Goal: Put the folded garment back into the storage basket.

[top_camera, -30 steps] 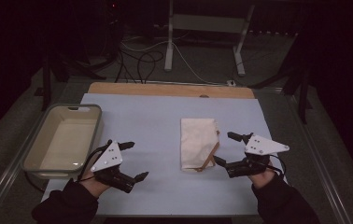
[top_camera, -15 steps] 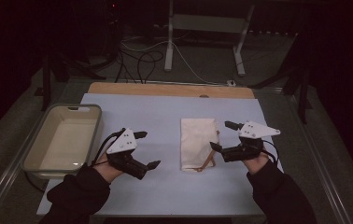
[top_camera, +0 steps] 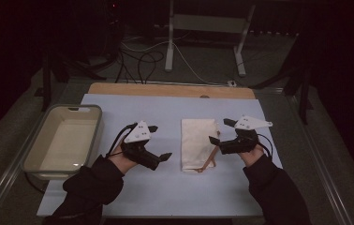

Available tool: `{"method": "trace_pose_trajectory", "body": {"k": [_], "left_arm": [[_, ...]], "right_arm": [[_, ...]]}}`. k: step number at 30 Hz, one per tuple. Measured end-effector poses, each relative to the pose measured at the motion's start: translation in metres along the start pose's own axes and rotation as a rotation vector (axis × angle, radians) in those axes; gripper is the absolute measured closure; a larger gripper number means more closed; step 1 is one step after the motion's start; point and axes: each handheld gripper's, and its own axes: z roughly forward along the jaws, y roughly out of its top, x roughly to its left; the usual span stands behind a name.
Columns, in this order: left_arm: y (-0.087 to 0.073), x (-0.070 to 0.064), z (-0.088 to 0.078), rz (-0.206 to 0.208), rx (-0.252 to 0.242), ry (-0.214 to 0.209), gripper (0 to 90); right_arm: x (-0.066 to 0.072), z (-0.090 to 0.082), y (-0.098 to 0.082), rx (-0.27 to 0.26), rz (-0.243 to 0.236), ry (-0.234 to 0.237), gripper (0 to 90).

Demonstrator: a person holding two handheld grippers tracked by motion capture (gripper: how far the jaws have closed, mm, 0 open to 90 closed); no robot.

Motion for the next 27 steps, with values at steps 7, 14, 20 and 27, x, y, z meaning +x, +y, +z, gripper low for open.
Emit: {"method": "trace_pose_trajectory", "body": {"k": [7, 14, 20, 27], "left_arm": [[0.001, 0.007, 0.029, -0.025, 0.015, -0.002, 0.7], [0.000, 0.013, 0.052, -0.049, 0.029, -0.007, 0.7], [-0.003, 0.018, 0.070, -0.077, 0.033, -0.016, 0.7], [-0.014, 0.023, 0.091, -0.094, 0.053, -0.004, 0.7]], "right_arm": [[-0.017, 0.017, -0.012, 0.042, 0.049, -0.009, 9.0], [-0.026, 0.033, -0.022, 0.078, 0.073, -0.021, 9.0], [-0.034, 0.043, -0.031, 0.105, 0.091, -0.021, 9.0], [-0.043, 0.050, -0.044, 0.137, 0.119, -0.032, 9.0]]}}
